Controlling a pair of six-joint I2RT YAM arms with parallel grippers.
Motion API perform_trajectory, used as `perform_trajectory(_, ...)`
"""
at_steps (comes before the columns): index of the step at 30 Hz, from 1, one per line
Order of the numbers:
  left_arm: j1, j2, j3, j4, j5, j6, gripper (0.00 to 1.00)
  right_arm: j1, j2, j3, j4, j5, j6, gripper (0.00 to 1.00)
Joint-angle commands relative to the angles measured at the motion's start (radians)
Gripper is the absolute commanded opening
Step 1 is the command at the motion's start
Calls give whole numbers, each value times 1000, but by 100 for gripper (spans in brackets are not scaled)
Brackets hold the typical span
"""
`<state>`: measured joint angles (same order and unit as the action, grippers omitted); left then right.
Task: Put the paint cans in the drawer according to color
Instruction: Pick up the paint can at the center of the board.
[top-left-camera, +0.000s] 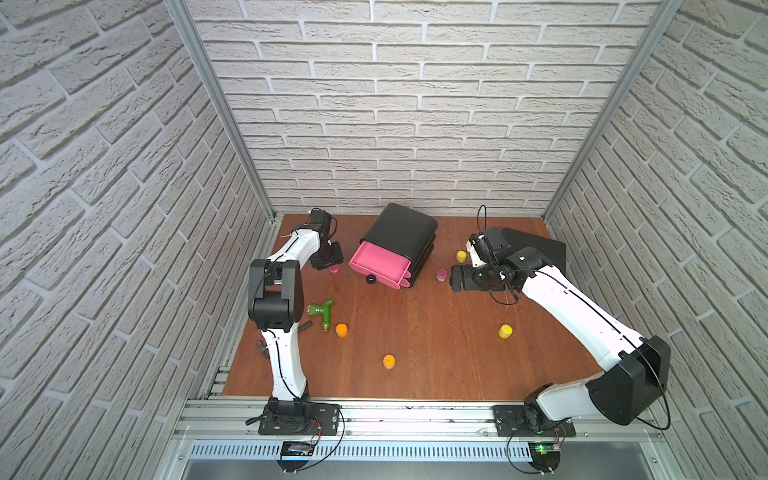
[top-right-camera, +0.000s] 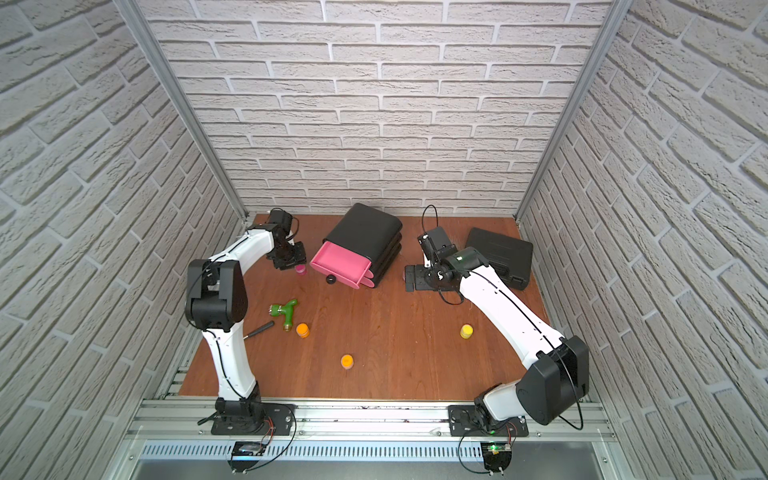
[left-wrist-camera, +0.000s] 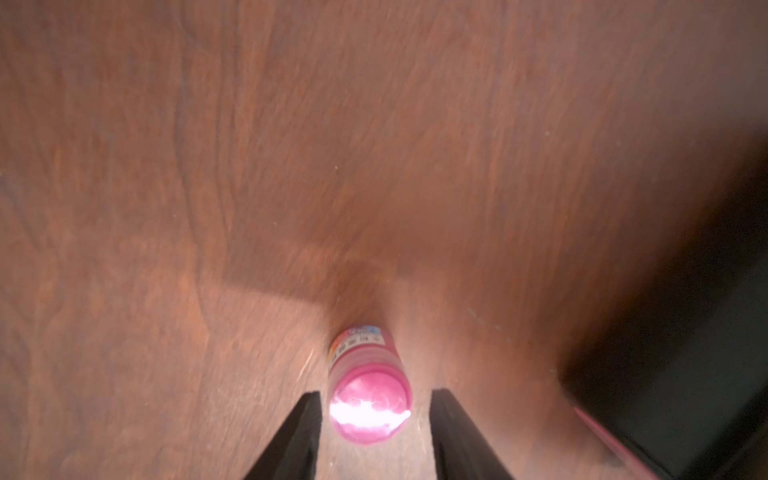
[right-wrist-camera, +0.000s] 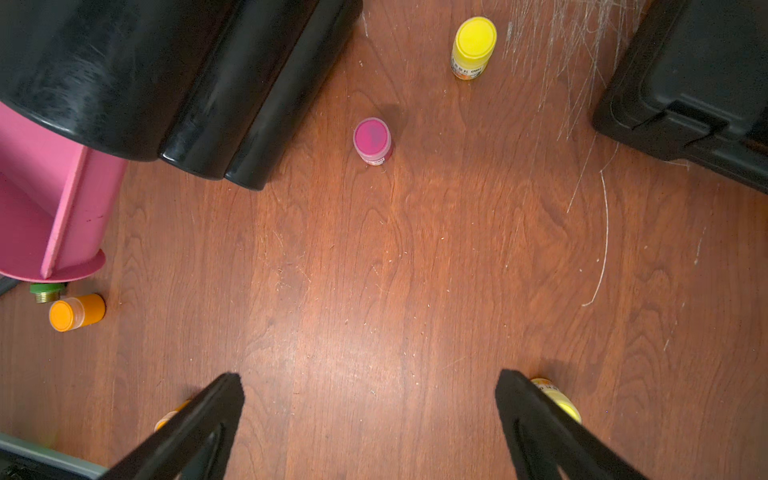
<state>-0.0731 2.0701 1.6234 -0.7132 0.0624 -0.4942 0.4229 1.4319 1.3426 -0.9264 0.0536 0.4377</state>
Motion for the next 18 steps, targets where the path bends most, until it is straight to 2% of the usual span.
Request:
perform_trajectory(1, -4, 35, -5, 9, 2, -5, 48, 5, -37, 13, 4, 20, -7, 100)
perform_trajectory(4, -4, 49, -4, 10, 6, -9, 48, 5, -46, 7, 6, 24, -5, 100)
perform_trajectory(9, -4, 55, -1, 0, -9, -12, 43, 4, -54, 7, 6, 34, -1, 100)
perform_trajectory(12, -5, 46, -7, 3, -9, -12, 34, 5, -54, 7, 8, 41, -1, 100)
perform_trajectory(18, -4, -8, -23, -2, -17, -7, 25, 4, -43, -8, 9, 35, 7, 100)
